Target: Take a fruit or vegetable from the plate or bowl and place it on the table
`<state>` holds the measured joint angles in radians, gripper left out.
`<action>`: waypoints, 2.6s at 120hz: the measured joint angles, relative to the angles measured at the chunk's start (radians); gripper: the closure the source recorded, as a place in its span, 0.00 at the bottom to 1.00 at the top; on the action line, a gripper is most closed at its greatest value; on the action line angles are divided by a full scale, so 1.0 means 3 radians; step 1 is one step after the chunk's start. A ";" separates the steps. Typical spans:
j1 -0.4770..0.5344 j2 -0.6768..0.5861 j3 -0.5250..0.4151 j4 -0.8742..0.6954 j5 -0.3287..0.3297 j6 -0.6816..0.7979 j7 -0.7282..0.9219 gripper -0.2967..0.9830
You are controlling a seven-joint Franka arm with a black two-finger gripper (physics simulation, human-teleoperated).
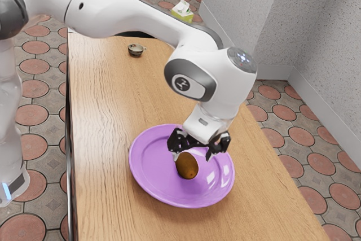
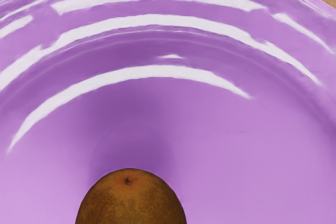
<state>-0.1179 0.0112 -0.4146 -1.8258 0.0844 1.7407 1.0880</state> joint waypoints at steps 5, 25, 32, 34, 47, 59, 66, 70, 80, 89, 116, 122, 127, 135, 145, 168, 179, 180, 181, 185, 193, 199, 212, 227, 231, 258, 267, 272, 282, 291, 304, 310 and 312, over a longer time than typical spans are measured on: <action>-0.0028 0.0010 0.0005 0.0000 -0.0006 -0.0026 0.0031 0.23; -0.0027 0.0057 0.0047 0.0000 -0.0014 -0.0087 0.0138 0.23; 0.0057 0.0080 0.0075 0.0000 -0.0012 -0.0097 0.0169 0.23; 0.0096 0.0089 0.0079 0.0000 -0.0011 -0.0099 0.0178 0.23; 0.0461 0.0126 0.0091 0.0000 -0.0005 -0.0106 0.0227 0.23; 0.0735 0.0140 0.0094 0.0000 -0.0003 -0.0109 0.0266 0.23; 0.0778 0.0142 0.0095 0.0000 -0.0004 -0.0109 0.0285 0.23; 0.0764 0.0143 0.0095 0.0000 -0.0004 -0.0110 0.0296 0.23; 0.0658 0.0154 0.0094 0.0000 -0.0005 -0.0110 0.0319 0.23; 0.0552 0.0161 0.0093 0.0000 -0.0005 -0.0108 0.0339 0.23; 0.0544 0.0204 0.0093 0.0000 -0.0005 -0.0103 0.0386 0.23; 0.0566 0.0233 0.0093 0.0000 -0.0005 -0.0102 0.0394 0.23; 0.0576 0.0251 0.0094 0.0000 -0.0005 -0.0101 0.0400 0.23; 0.0577 0.0271 0.0094 0.0000 -0.0007 -0.0099 0.0409 0.23; 0.0570 0.0283 0.0091 0.0000 -0.0011 -0.0098 0.0419 0.23; 0.0566 0.0317 0.0081 0.0000 -0.0017 -0.0097 0.0437 0.23; 0.0561 0.0333 0.0066 -0.0001 -0.0019 -0.0097 0.0443 0.23; 0.0560 0.0334 0.0065 -0.0001 -0.0019 -0.0097 0.0444 0.23; 0.0558 0.0334 0.0064 -0.0002 -0.0019 -0.0097 0.0444 0.23; 0.0555 0.0336 0.0059 -0.0002 -0.0019 -0.0098 0.0447 0.23; 0.0551 0.0338 0.0051 -0.0004 -0.0021 -0.0099 0.0451 0.23; 0.0548 0.0352 0.0042 -0.0005 -0.0023 -0.0100 0.0453 0.23; 0.0550 0.0382 0.0027 -0.0005 -0.0024 -0.0101 0.0458 0.23; 0.0550 0.0409 0.0001 -0.0005 -0.0038 -0.0104 0.0465 0.23; 0.0548 0.0412 -0.0004 -0.0005 -0.0040 -0.0104 0.0467 0.23; 0.0546 0.0443 -0.0047 -0.0005 -0.0074 -0.0103 0.0475 0.23; 0.0543 0.0448 -0.0058 -0.0005 -0.0082 -0.0102 0.0477 0.23; 0.0542 0.0452 -0.0062 -0.0005 -0.0086 -0.0101 0.0478 0.23; 0.0543 0.0455 -0.0079 -0.0002 -0.0101 -0.0096 0.0480 0.23; 0.0542 0.0467 -0.0085 -0.0003 -0.0120 -0.0091 0.0480 0.23; 0.0542 0.0475 -0.0090 0.0000 -0.0148 -0.0080 0.0481 0.23; 0.0542 0.0476 -0.0100 0.0000 -0.0155 -0.0066 0.0481 0.23; 0.0541 0.0476 -0.0103 0.0000 -0.0157 -0.0062 0.0481 0.23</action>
<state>0.0445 0.1539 -0.4456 -1.8259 0.0373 1.7223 1.2322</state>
